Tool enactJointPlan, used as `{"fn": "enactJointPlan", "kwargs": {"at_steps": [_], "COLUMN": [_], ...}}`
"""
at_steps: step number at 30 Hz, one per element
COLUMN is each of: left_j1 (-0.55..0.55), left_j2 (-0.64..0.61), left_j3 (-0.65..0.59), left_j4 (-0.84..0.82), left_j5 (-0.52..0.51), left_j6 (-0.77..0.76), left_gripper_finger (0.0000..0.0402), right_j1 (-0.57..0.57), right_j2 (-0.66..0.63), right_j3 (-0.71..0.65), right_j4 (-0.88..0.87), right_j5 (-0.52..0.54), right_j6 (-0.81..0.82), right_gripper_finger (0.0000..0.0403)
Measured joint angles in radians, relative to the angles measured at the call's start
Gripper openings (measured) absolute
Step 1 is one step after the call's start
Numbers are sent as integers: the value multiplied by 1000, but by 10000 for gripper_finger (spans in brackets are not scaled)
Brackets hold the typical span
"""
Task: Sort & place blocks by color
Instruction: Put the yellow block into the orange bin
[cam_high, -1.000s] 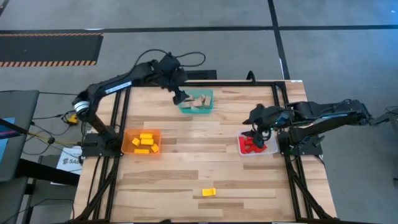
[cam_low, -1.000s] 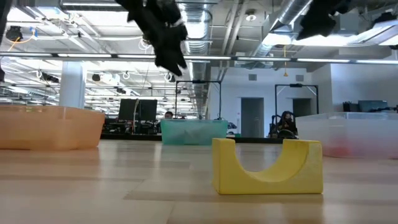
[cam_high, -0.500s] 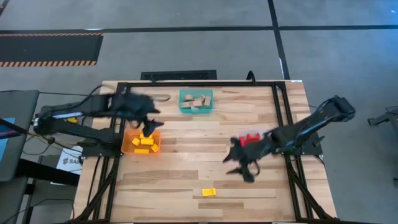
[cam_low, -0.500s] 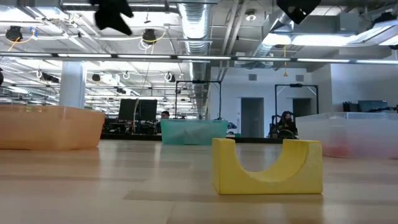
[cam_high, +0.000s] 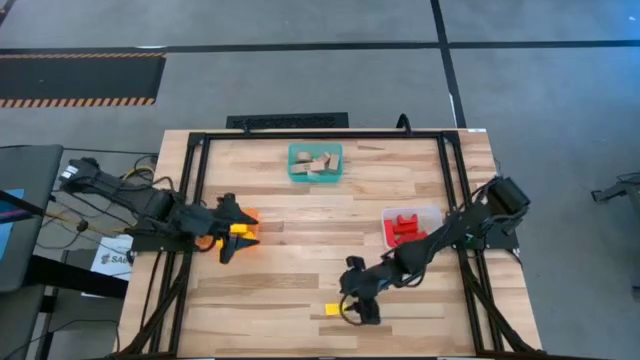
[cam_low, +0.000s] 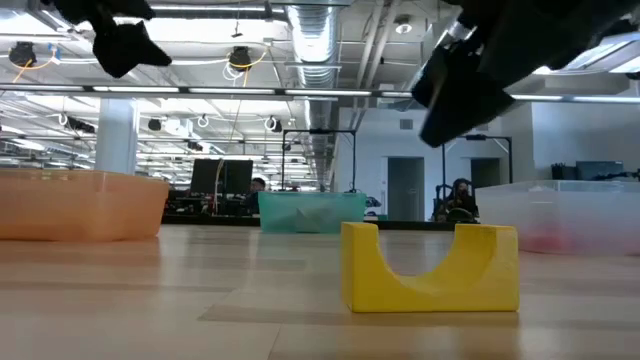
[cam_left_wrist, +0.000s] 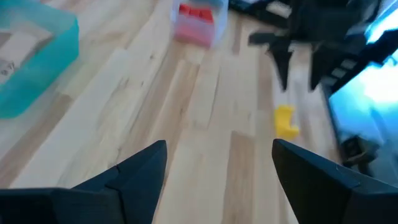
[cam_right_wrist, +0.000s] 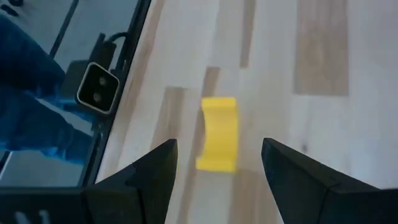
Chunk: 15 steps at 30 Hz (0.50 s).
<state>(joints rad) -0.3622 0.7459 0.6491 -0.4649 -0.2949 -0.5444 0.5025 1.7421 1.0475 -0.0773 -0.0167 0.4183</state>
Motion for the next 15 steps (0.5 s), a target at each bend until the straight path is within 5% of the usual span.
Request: {"fn": "enactJointPlan", "kwargs": {"at_steps": [6,15], "left_j1": [-33,-36], "left_j2": [99,188], "left_j3": [0,0], "left_j4": [30,97], "left_j5": [-17,6], "left_j6": [0,16], "left_gripper_finger": [278,278], "right_j1": [45,76], "right_j2": [130,224], "right_j3": [125,219], "right_j4": [-50,-142], "right_j5": [24,205], "right_j6": [1,59], "right_gripper_finger": [255,255]}}
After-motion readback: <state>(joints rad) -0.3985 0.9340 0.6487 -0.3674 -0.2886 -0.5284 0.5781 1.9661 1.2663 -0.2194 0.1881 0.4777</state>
